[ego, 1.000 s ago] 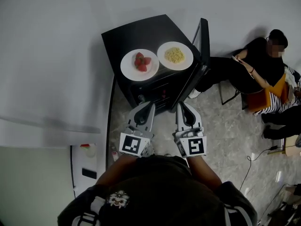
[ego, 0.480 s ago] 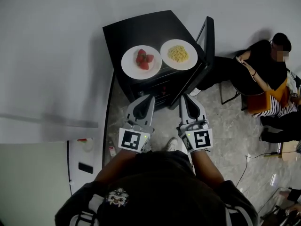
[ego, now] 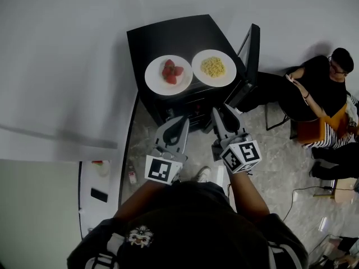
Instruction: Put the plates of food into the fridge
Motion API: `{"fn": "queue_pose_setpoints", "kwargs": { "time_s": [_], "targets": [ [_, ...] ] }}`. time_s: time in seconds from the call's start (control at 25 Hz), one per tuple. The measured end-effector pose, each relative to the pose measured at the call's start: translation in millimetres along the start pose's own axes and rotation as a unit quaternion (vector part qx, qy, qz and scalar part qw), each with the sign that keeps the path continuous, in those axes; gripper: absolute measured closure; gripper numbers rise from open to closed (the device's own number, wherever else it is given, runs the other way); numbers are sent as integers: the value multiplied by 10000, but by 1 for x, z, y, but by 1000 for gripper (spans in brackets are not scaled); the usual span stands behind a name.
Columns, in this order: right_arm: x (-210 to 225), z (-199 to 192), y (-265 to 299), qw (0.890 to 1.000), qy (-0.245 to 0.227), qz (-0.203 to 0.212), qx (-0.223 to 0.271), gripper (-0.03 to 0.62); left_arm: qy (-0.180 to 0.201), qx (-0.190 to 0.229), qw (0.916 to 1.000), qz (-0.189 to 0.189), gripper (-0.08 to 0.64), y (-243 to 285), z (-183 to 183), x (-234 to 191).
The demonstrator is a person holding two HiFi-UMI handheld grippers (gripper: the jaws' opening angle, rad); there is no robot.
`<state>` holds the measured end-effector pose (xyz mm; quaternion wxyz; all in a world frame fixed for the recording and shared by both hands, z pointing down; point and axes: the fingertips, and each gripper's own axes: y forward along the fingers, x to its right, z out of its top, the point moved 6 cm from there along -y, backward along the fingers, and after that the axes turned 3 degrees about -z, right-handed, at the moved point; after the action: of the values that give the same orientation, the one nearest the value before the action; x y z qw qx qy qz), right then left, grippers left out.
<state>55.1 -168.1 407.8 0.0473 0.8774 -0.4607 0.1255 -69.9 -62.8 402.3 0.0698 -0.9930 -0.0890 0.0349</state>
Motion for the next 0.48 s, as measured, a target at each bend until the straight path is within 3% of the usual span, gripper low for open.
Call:
{"fn": "queue_pose_setpoints", "kwargs": {
  "time_s": [0.12, 0.24, 0.32, 0.4, 0.48],
  "targets": [
    [16, 5, 6, 9947, 1026, -19, 10, 477, -7, -13, 10000, 55, 537, 0, -1, 4],
    [35, 10, 14, 9729, 2310, -91, 38, 474, 34, -63, 9999, 94, 537, -2, -3, 4],
    [50, 10, 21, 9462, 3230, -200, 52, 474, 21, -76, 9999, 135, 537, -4, -4, 4],
    [63, 5, 27, 9085, 4168, -294, 96, 474, 13, -105, 9998, 169, 537, -5, -5, 5],
    [71, 2, 34, 8770, 4792, -297, 176, 474, 41, -141, 9997, 179, 537, -5, -7, 5]
  ]
}}
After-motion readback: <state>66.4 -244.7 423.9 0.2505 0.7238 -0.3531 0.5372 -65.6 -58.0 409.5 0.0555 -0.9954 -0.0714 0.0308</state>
